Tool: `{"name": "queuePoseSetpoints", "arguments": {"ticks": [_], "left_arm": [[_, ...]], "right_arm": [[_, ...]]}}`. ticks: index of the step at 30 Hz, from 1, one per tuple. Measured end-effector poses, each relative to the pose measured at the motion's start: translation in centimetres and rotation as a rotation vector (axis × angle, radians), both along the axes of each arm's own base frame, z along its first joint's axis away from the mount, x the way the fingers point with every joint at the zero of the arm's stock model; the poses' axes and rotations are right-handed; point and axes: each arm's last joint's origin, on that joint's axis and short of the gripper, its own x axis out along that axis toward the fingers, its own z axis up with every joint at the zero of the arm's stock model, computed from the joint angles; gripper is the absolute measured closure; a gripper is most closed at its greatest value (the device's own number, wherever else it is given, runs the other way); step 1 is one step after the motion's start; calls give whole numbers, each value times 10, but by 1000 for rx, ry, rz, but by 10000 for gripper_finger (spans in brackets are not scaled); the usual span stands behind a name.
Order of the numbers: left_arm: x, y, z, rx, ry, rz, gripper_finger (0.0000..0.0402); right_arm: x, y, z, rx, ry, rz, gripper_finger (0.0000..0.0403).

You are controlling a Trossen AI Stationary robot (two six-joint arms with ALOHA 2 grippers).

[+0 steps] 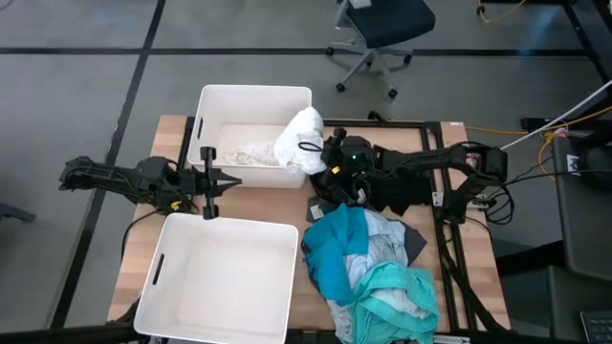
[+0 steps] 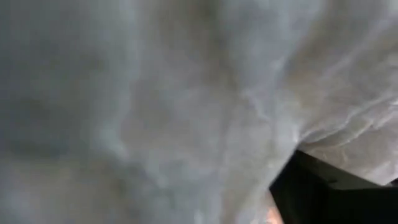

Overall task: Sort clothes
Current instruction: Put the white dress into the top laundry organizer

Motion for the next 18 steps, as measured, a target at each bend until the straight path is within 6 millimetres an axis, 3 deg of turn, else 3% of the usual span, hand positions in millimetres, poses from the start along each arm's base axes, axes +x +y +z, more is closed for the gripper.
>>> {"name": "queuePoseSetpoints", "arguments": {"ticks": [7,11,18], "left_arm": [[0,0,0,0,0,0,396],[0,0,0,0,0,0,396],[0,0,0,0,1,0,396]], "right_arm": [[-3,-1,10,-125,5,-96,380],[-7,5,33,-234,4,-202,374],[-1,16,103,-316,-72,-194,393]]}}
